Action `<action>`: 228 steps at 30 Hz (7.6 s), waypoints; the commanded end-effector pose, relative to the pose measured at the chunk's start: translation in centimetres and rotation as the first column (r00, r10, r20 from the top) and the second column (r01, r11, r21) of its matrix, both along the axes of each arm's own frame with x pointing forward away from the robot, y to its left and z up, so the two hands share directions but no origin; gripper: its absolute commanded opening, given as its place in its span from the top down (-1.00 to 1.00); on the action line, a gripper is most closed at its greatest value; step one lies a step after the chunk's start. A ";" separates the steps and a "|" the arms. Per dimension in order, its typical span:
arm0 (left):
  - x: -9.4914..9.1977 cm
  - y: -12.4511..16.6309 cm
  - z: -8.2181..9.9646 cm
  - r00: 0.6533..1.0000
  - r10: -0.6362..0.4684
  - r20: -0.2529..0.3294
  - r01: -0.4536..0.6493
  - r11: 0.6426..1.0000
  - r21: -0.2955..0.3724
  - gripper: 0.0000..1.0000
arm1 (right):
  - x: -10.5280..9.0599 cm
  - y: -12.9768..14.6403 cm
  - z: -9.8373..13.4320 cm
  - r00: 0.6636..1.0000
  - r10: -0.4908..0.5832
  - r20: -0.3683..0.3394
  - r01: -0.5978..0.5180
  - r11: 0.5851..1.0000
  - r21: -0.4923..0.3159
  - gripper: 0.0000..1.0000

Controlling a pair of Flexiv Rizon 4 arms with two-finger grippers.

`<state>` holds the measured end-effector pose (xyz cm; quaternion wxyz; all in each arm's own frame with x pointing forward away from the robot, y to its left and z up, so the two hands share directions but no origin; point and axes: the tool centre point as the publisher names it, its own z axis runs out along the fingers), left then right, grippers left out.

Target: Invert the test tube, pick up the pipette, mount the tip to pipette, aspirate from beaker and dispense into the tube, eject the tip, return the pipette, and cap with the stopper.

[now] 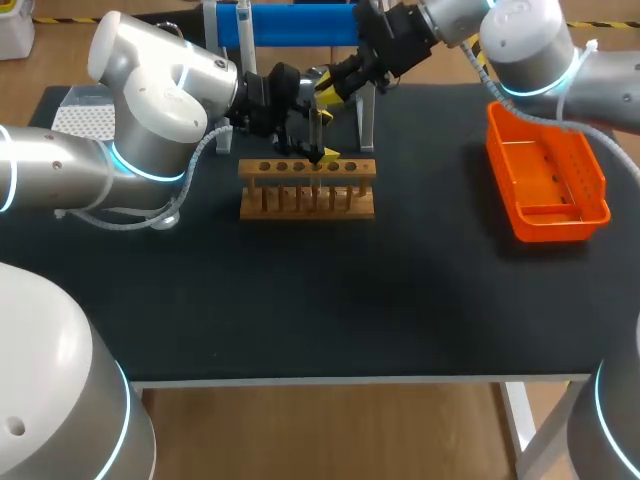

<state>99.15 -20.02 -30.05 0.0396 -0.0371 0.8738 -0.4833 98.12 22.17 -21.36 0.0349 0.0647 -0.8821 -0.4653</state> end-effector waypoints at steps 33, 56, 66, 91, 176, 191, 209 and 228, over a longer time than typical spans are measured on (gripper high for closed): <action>0.1 0.0 0.0 1.000 -0.003 -0.001 0.003 1.000 0.000 -1.00 | 0.0 0.7 -0.5 1.000 0.009 0.000 -0.009 1.000 -0.012 1.00; 0.1 0.0 0.0 1.000 -0.003 -0.001 0.003 1.000 0.000 -1.00 | -0.1 0.9 -0.9 1.000 0.018 -0.005 -0.018 1.000 -0.021 1.00; 0.1 0.0 0.0 1.000 -0.003 -0.001 0.003 1.000 0.000 -1.00 | -0.3 0.9 -1.3 1.000 0.019 -0.009 -0.019 0.999 -0.029 1.00; 0.1 0.0 0.0 1.000 -0.003 -0.001 0.003 1.000 0.000 -1.00 | -0.5 0.5 -1.6 1.000 -0.022 -0.021 0.022 1.000 0.018 -1.00; 0.1 0.0 0.0 1.000 -0.003 -0.001 0.003 1.000 0.000 -1.00 | -0.7 1.8 -1.0 0.993 -0.048 -0.109 0.095 0.870 0.484 1.00; 0.1 0.0 0.0 1.000 -0.003 -0.001 0.003 1.000 0.000 -1.00 | -0.6 1.7 -1.2 0.991 -0.059 -0.118 0.109 0.866 0.488 1.00; 0.1 0.0 0.0 1.000 -0.003 -0.001 0.003 1.000 0.000 -1.00 | -0.7 -1.5 2.4 0.993 -0.102 -0.055 0.115 0.859 0.499 -1.00; 0.1 0.0 0.0 1.000 -0.003 -0.001 0.003 1.000 0.000 -1.00 | -1.6 -9.1 -0.5 0.974 -0.222 -0.034 0.218 0.893 0.394 -1.00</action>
